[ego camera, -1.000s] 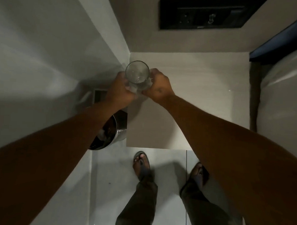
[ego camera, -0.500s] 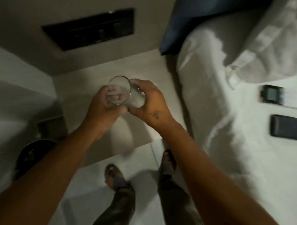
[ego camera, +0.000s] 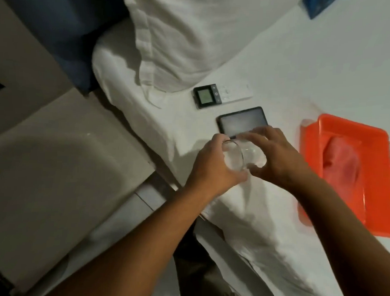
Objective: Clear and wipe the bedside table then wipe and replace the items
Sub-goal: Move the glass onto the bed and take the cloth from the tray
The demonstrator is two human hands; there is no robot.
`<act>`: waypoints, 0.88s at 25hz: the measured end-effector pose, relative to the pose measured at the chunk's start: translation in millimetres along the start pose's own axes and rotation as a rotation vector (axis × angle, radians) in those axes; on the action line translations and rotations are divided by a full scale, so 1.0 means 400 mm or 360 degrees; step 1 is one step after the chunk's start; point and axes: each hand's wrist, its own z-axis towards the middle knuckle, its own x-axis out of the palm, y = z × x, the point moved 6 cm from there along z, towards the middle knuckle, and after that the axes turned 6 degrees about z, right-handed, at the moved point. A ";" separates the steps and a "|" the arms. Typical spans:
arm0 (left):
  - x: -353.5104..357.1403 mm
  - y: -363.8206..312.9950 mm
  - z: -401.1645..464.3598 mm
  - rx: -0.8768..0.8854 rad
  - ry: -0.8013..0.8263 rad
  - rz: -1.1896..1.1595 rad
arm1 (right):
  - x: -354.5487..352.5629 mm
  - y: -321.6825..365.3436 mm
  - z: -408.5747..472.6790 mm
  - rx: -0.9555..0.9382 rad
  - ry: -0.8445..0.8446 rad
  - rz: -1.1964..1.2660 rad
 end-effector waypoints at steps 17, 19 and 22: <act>0.226 -0.290 0.047 0.0721 -0.0451 0.1144 | -0.113 -0.407 -0.342 0.1152 -0.1276 0.0633; 0.346 -0.407 0.103 0.0964 -0.0253 0.0928 | -0.064 -0.496 -0.408 0.1696 -0.1101 0.0716; 0.605 -0.515 0.198 0.1113 0.0409 0.1096 | 0.025 -0.585 -0.435 0.2049 -0.0807 0.0928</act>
